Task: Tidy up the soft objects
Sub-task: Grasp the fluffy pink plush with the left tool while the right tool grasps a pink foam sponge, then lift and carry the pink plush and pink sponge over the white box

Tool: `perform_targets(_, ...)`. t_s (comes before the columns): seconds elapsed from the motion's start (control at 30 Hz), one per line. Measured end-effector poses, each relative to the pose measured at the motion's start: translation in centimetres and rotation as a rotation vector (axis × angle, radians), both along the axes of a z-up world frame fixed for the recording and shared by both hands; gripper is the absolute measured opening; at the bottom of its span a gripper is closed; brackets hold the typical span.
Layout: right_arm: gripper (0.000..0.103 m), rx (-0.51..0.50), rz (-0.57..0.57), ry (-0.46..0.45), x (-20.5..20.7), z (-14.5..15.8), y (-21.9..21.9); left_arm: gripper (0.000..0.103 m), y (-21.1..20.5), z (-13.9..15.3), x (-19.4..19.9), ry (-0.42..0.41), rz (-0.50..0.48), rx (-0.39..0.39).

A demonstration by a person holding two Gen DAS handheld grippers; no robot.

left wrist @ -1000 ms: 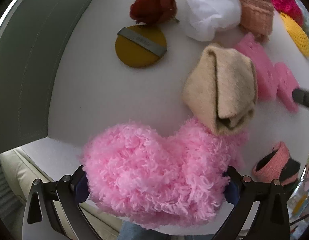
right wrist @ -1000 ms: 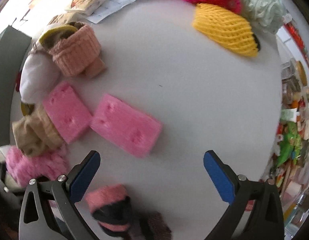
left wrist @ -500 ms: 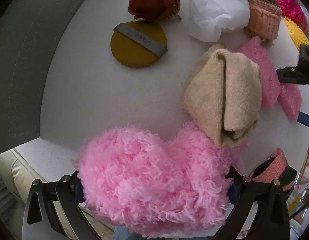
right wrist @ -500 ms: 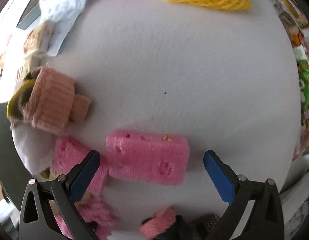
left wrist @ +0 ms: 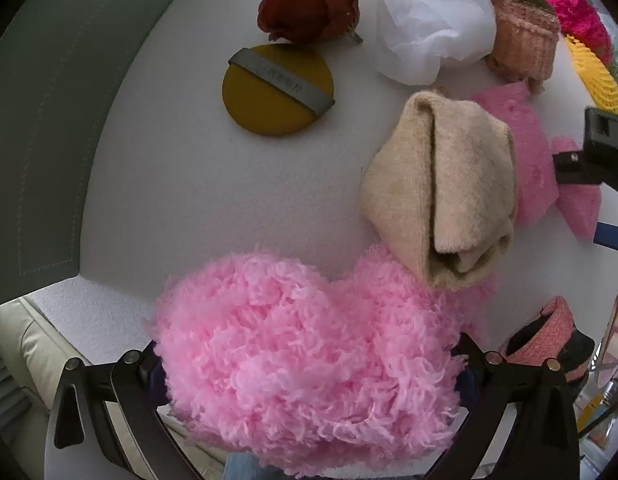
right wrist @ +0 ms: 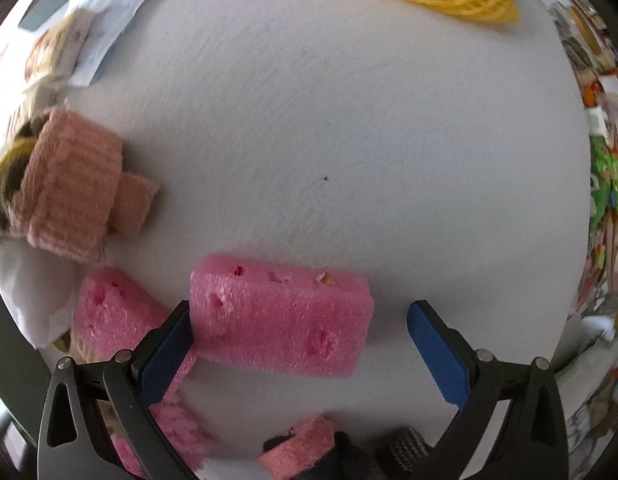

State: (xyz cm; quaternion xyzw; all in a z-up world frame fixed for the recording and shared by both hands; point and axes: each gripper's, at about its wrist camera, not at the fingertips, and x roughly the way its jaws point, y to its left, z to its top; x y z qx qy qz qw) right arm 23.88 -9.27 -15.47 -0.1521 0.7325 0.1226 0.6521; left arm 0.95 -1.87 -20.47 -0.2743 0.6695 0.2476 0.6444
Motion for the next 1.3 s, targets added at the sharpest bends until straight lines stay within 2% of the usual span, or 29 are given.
perform_targets(0.1, 0.096, 0.009, -0.004, -0.022, -0.7, 0.2, -0.7, 0.103, 0.6, 0.4, 0.7, 0.01, 0.003, -0.008)
perform_targets(0.23, 0.073, 0.039, 0.009, -0.053, -0.7, 1.6, -1.1, 0.103, 1.6, 0.9, 1.3, 0.016, 0.011, -0.013)
perform_targets(0.4, 0.072, 0.071, -0.022, -0.023, -1.2, 2.0, -2.6, 0.103, 2.1, 0.9, 1.3, 0.02, 0.012, -0.019)
perform_targets(0.43, 0.072, 0.08, -0.027, -0.024, -1.3, 2.1, -2.8, 0.1, 2.2, 1.4, 1.3, 0.017, 0.01, -0.019)
perform_targets(0.63, 0.072, 0.115, 0.008, -0.056, -1.7, 4.8, -4.6, 0.07, 1.6, 2.3, 1.3, -0.036, -0.051, -0.031)
perform_targets(0.73, 0.072, 0.137, 0.015, -0.062, -2.8, 6.0, -5.2, 0.063, 1.2, 2.9, 1.2, -0.052, -0.096, -0.035)
perform_targets(0.87, 0.072, 0.168, 0.023, -0.066, -5.0, 7.5, -5.7, 0.061, 0.8, 3.8, 0.6, -0.062, -0.143, -0.031)
perform_targets(0.9, 0.072, 0.176, 0.029, -0.065, -5.1, 9.0, -5.6, 0.061, 0.6, 4.2, 0.3, -0.068, -0.156, -0.03)
perform_targets(0.93, 0.072, 0.182, 0.031, -0.064, -5.2, 9.2, -5.6, 0.061, 0.5, 4.6, 0.1, -0.075, -0.169, -0.026)
perform_targets(1.03, 0.072, 0.209, 0.039, -0.066, -7.0, 10.7, -7.4, 0.061, 0.2, 5.9, -0.9, -0.093, -0.191, -0.024)
perform_targets(1.13, 0.072, 0.229, 0.053, -0.059, -8.7, 11.6, -8.2, 0.061, 0.0, 7.5, -1.8, -0.125, -0.205, -0.023)
perform_targets(1.3, 0.072, 0.262, 0.088, -0.064, -10.1, 12.7, -9.4, 0.061, 0.1, 10.5, -3.0, -0.175, -0.214, 0.022)
